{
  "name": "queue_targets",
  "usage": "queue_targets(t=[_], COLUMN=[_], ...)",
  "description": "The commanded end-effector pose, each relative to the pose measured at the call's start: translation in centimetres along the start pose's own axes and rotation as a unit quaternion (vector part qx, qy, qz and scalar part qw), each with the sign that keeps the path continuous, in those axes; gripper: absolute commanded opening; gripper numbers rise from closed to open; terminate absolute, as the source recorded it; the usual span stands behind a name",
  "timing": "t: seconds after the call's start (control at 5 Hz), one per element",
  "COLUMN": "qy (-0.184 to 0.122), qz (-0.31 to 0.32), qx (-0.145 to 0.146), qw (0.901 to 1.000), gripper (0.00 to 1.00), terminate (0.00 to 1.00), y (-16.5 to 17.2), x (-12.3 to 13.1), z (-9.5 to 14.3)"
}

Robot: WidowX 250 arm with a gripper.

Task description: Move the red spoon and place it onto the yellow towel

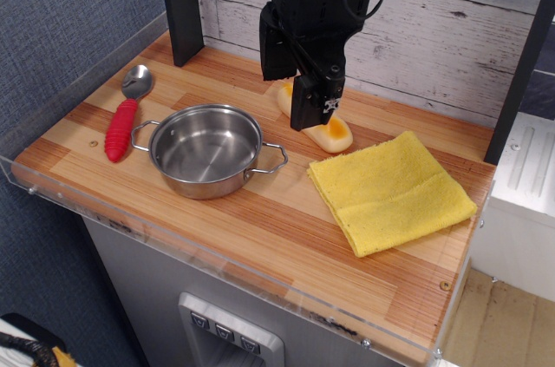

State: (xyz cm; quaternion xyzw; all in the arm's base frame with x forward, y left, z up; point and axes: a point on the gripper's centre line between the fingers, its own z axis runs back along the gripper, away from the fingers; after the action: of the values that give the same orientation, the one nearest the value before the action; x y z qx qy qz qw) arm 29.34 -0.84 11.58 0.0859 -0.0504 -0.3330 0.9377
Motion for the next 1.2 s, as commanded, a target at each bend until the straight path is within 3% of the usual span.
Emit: queue_targets(t=[0.0, 0.8, 1.0], qy=[0.000, 0.000, -0.018], qz=[0.000, 0.000, 0.058], qx=[0.000, 0.000, -0.040], qw=[1.0000, 1.0000, 0.9974], gripper=[1.00, 1.00, 1.00], terminate=[0.00, 0.00, 0.00], y=[0.0, 0.0, 1.6], x=[0.0, 0.0, -1.0], z=[0.0, 0.0, -0.6])
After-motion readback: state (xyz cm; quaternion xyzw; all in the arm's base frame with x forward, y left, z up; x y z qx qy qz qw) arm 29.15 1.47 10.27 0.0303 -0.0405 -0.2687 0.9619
